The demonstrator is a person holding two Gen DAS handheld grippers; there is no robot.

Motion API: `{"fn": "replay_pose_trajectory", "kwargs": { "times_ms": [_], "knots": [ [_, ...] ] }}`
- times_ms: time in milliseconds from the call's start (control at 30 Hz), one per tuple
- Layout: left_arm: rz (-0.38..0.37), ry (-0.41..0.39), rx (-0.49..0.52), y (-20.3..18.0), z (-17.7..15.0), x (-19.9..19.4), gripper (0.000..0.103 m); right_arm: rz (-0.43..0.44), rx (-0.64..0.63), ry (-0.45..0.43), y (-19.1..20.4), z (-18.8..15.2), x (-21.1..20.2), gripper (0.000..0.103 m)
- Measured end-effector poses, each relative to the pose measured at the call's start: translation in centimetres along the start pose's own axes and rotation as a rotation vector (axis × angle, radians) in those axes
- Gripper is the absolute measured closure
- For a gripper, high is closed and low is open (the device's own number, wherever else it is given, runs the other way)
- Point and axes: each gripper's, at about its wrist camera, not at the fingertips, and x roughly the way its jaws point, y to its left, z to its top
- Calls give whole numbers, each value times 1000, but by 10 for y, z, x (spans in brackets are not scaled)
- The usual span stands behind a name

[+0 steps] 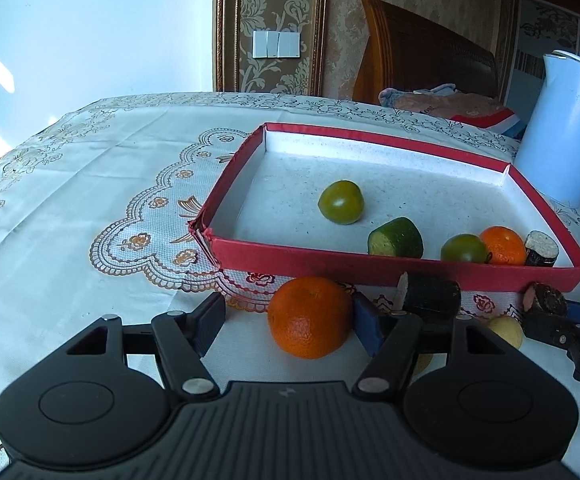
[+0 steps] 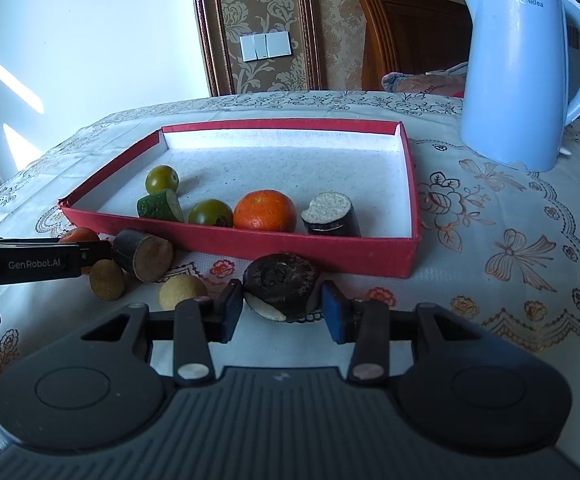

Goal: Organize fruits
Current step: 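Grasp a dark round slice with the right tool while the left tool grasps the orange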

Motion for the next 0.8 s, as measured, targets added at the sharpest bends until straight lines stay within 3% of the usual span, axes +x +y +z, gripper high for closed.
{"fn": "replay_pose_trajectory", "kwargs": {
  "times_ms": [300,600,800],
  "knots": [
    [23,-10,33,-7,-1,1,36,2,6,-5,-1,-1,0,63],
    [9,-20,54,-12,-3,-2,52,-8,-6,-2,2,-1,1,63],
    [3,-24,58,-13,-3,-4,57,-18,-19,1,4,-1,1,63]
  ]
}}
